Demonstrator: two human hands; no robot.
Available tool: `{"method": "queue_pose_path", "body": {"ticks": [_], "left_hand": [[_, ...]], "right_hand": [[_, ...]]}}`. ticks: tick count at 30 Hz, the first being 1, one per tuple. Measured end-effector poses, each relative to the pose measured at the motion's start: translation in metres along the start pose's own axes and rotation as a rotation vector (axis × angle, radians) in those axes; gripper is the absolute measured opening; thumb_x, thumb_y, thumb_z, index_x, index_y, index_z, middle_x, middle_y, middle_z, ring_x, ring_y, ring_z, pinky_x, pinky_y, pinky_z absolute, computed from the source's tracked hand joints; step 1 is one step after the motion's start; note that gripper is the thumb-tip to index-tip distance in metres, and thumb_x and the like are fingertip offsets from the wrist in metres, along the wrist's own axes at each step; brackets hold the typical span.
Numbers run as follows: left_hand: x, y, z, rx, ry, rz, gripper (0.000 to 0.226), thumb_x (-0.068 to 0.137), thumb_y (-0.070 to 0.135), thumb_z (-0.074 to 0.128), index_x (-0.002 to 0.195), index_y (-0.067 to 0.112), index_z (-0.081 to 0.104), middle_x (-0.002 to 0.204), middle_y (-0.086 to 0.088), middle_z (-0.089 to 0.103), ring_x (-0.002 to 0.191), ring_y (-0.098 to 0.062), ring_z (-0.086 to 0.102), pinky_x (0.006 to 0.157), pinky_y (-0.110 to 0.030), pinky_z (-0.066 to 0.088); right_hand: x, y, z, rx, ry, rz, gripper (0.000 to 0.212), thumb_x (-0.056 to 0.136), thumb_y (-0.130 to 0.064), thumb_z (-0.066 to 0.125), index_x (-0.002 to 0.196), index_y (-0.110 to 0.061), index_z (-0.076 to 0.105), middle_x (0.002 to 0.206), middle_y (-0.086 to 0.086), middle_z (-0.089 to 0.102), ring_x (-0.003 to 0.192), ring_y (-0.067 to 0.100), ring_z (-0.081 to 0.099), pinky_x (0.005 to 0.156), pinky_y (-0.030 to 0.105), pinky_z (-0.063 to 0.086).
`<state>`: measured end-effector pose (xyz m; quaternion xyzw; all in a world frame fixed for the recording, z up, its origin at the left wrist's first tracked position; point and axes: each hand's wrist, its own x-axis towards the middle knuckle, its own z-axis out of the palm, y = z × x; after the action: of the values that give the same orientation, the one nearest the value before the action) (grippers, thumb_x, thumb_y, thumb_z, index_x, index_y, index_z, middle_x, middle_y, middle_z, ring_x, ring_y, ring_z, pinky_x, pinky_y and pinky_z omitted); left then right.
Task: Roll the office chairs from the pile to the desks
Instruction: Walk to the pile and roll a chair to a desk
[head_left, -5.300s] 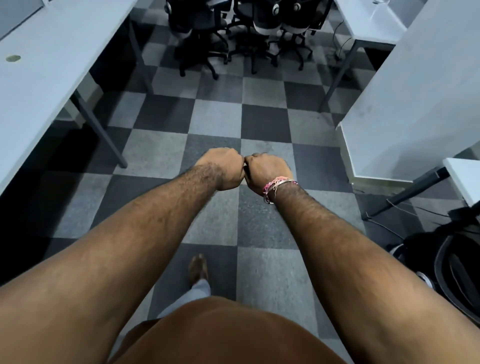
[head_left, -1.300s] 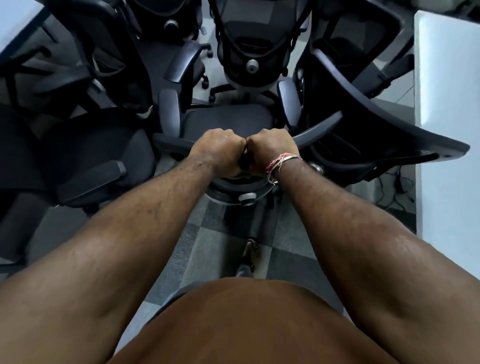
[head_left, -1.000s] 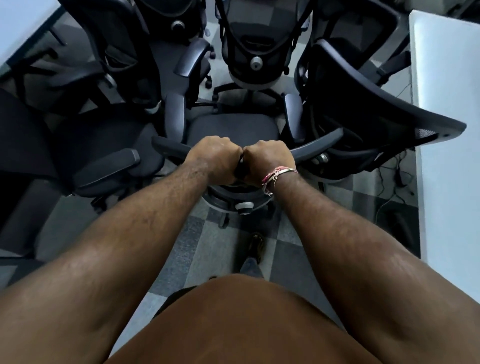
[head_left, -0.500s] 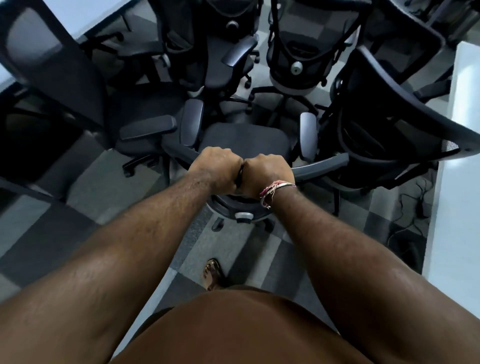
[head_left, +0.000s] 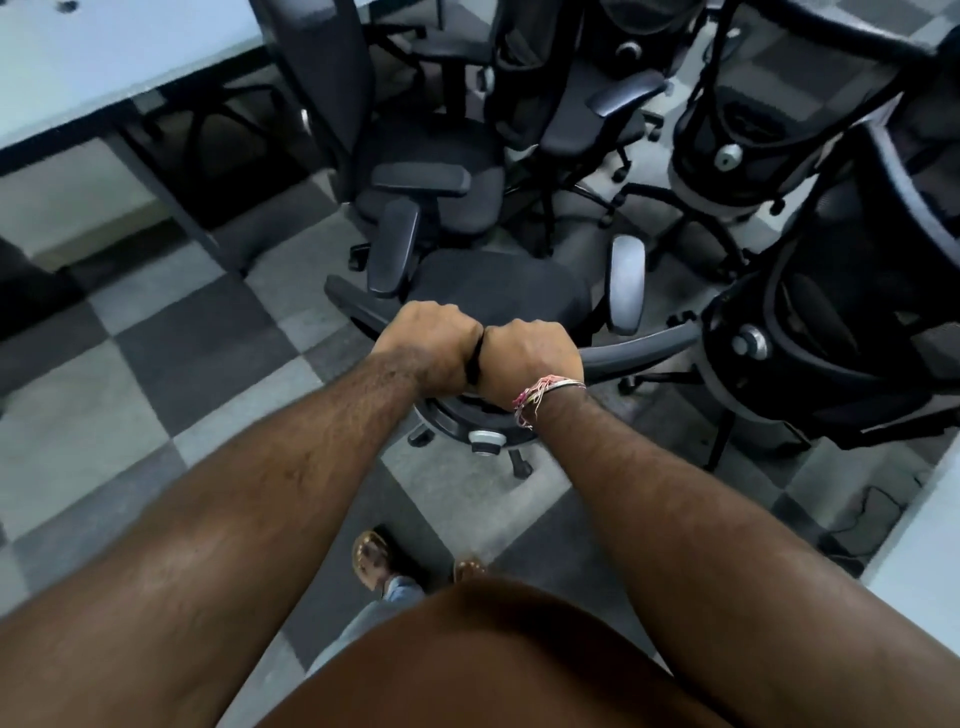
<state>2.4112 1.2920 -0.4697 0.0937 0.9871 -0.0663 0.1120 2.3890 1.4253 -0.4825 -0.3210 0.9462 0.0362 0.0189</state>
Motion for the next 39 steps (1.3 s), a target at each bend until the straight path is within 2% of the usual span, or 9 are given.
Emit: {"method": "queue_pose_path", "body": {"ticks": [3, 6, 9, 12, 16, 26, 31, 34, 39], "left_hand": [[-0.038, -0.012, 0.01, 0.0, -0.017, -0.054, 0.017, 0.081, 0.041, 0.065, 0.093, 0.03, 0.07, 0.084, 0.007, 0.069, 0.08, -0.023, 0.068, 0.069, -0.034, 0.054], [-0.077, -0.024, 0.018, -0.008, -0.039, -0.102, 0.014, 0.081, 0.037, 0.064, 0.091, 0.028, 0.069, 0.082, 0.006, 0.069, 0.075, -0.023, 0.064, 0.066, -0.034, 0.052], [-0.121, -0.038, 0.03, -0.037, -0.041, -0.151, 0.011, 0.083, 0.036, 0.065, 0.089, 0.028, 0.068, 0.081, 0.006, 0.067, 0.07, -0.021, 0.058, 0.064, -0.034, 0.049], [-0.164, -0.052, 0.04, -0.062, -0.043, -0.198, 0.009, 0.085, 0.036, 0.065, 0.088, 0.028, 0.069, 0.079, 0.007, 0.067, 0.071, -0.02, 0.059, 0.065, -0.034, 0.049], [-0.224, -0.075, 0.058, -0.079, -0.048, -0.256, 0.008, 0.086, 0.036, 0.066, 0.087, 0.028, 0.068, 0.078, 0.007, 0.066, 0.071, -0.02, 0.062, 0.067, -0.035, 0.055], [-0.38, -0.12, 0.096, -0.104, -0.079, -0.433, 0.012, 0.085, 0.04, 0.065, 0.09, 0.029, 0.067, 0.083, 0.006, 0.068, 0.074, -0.021, 0.064, 0.067, -0.035, 0.052], [-0.446, -0.137, 0.112, -0.155, -0.1, -0.559, 0.018, 0.085, 0.045, 0.06, 0.089, 0.029, 0.067, 0.08, 0.007, 0.067, 0.073, -0.02, 0.064, 0.07, -0.037, 0.056], [-0.481, -0.149, 0.122, -0.192, -0.094, -0.642, 0.017, 0.085, 0.043, 0.059, 0.09, 0.029, 0.068, 0.079, 0.006, 0.067, 0.072, -0.021, 0.065, 0.07, -0.037, 0.058], [-0.526, -0.166, 0.139, -0.223, -0.088, -0.758, 0.02, 0.086, 0.046, 0.058, 0.088, 0.028, 0.067, 0.075, 0.007, 0.063, 0.065, -0.021, 0.055, 0.066, -0.034, 0.053]], "right_hand": [[-0.011, -0.035, -0.002, 0.0, -0.006, -0.044, 0.018, 0.086, -0.035, 0.053, 0.075, -0.023, 0.062, 0.075, -0.002, 0.068, 0.068, 0.025, 0.067, 0.058, 0.029, 0.041], [-0.021, -0.071, -0.003, -0.003, -0.017, -0.098, 0.018, 0.086, -0.033, 0.053, 0.071, -0.024, 0.055, 0.073, -0.002, 0.067, 0.066, 0.025, 0.065, 0.057, 0.029, 0.04], [-0.034, -0.111, -0.004, -0.018, -0.017, -0.142, 0.018, 0.085, -0.033, 0.051, 0.072, -0.023, 0.057, 0.069, -0.003, 0.065, 0.057, 0.024, 0.056, 0.055, 0.029, 0.04], [-0.045, -0.151, -0.004, -0.027, -0.005, -0.182, 0.019, 0.085, -0.035, 0.052, 0.074, -0.023, 0.062, 0.067, -0.004, 0.063, 0.054, 0.023, 0.053, 0.054, 0.029, 0.039], [-0.059, -0.211, -0.006, -0.028, -0.017, -0.251, 0.017, 0.084, -0.035, 0.052, 0.072, -0.024, 0.057, 0.066, -0.004, 0.062, 0.053, 0.023, 0.049, 0.054, 0.03, 0.04], [-0.103, -0.358, -0.013, -0.061, -0.02, -0.455, 0.014, 0.083, -0.034, 0.051, 0.073, -0.025, 0.055, 0.065, -0.004, 0.06, 0.052, 0.023, 0.048, 0.053, 0.03, 0.039], [-0.116, -0.42, -0.018, -0.066, -0.001, -0.602, 0.015, 0.083, -0.036, 0.051, 0.075, -0.024, 0.056, 0.07, -0.003, 0.064, 0.054, 0.023, 0.049, 0.054, 0.03, 0.039], [-0.117, -0.456, -0.02, -0.065, 0.004, -0.702, 0.014, 0.081, -0.036, 0.052, 0.078, -0.025, 0.059, 0.077, -0.002, 0.067, 0.063, 0.026, 0.06, 0.057, 0.031, 0.039], [-0.112, -0.508, -0.018, -0.088, 0.042, -0.858, 0.017, 0.079, -0.037, 0.054, 0.082, -0.024, 0.064, 0.078, -0.002, 0.069, 0.068, 0.027, 0.065, 0.058, 0.031, 0.039]]}}
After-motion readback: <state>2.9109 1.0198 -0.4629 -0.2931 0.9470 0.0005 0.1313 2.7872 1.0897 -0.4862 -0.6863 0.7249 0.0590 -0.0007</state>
